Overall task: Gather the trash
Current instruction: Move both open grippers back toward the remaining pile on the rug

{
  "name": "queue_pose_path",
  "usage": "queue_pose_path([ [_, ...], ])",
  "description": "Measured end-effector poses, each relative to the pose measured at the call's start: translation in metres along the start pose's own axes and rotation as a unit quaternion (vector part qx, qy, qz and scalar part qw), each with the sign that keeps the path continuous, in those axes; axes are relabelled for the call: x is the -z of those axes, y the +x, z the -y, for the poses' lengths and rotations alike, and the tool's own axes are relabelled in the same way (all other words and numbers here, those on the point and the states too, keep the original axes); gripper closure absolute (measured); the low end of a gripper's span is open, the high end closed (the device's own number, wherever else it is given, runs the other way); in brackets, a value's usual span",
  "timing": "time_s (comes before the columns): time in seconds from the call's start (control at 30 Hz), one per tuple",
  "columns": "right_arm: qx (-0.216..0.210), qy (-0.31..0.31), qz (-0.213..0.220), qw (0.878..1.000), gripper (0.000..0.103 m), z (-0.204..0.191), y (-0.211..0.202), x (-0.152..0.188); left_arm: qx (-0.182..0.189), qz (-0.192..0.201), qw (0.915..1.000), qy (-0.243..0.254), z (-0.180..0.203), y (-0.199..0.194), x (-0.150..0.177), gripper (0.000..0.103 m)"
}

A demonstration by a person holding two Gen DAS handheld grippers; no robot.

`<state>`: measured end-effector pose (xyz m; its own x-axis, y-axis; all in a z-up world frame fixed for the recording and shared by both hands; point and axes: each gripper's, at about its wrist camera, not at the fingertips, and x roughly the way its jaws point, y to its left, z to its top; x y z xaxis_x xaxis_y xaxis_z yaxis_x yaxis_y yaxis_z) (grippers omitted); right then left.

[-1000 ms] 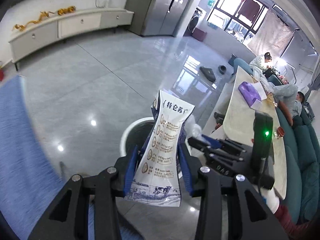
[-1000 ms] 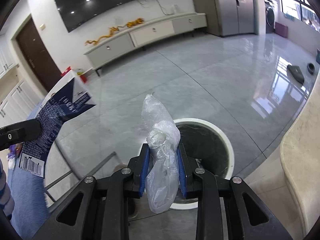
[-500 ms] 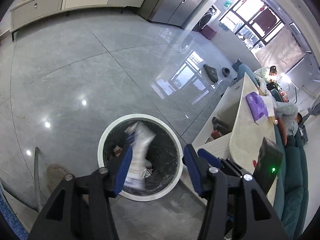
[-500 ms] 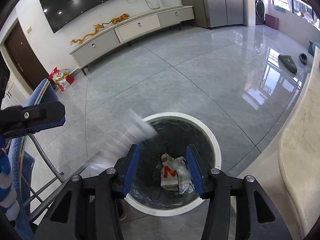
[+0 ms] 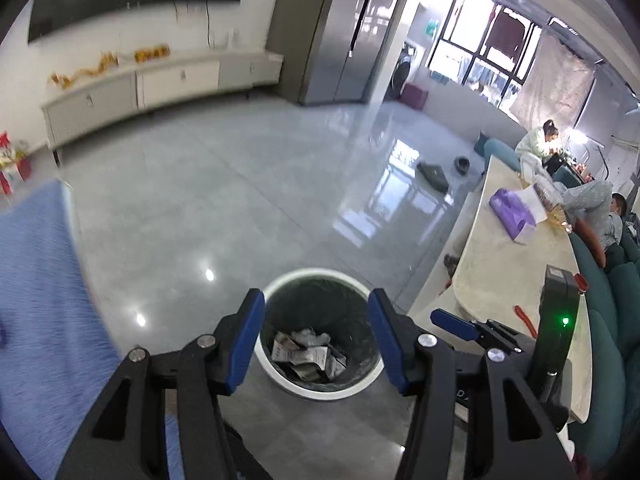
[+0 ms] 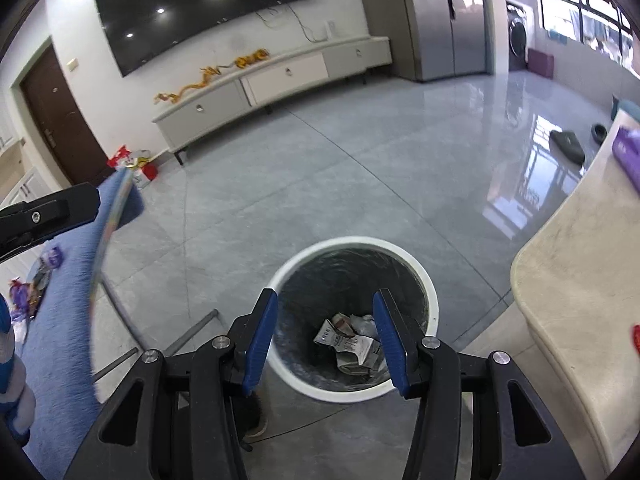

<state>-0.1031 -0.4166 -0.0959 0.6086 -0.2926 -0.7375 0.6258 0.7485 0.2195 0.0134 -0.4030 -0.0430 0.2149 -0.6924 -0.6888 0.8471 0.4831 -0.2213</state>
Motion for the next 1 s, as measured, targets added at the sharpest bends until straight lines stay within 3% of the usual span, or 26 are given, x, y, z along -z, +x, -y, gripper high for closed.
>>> queue_pose_path([
  [0.33, -0.032, -0.053, 0.053, 0.997, 0.052, -0.06, -0.071, -0.011, -0.039, 0.065, 0.997, 0.017, -0.014, -0.129, 0.03, 0.05],
  [0.4, -0.038, -0.061, 0.059, 0.996, 0.051, -0.073, -0.079, -0.012, -0.051, 0.078, 0.9956, 0.012, -0.024, -0.151, 0.037, 0.045],
  [0.47, -0.046, -0.076, 0.066, 0.994, 0.051, -0.089, -0.09, -0.014, -0.068, 0.095, 0.9932, -0.001, -0.038, -0.177, 0.046, 0.039],
  [0.8, -0.077, -0.138, 0.072, 0.985, 0.051, -0.159, -0.12, -0.008, -0.125, 0.129, 0.9806, -0.079, -0.127, -0.268, 0.102, 0.039],
  [1.0, -0.098, -0.173, 0.065, 0.978, 0.05, -0.208, -0.123, -0.007, -0.173, 0.145, 0.966, -0.127, -0.188, -0.311, 0.144, 0.039],
])
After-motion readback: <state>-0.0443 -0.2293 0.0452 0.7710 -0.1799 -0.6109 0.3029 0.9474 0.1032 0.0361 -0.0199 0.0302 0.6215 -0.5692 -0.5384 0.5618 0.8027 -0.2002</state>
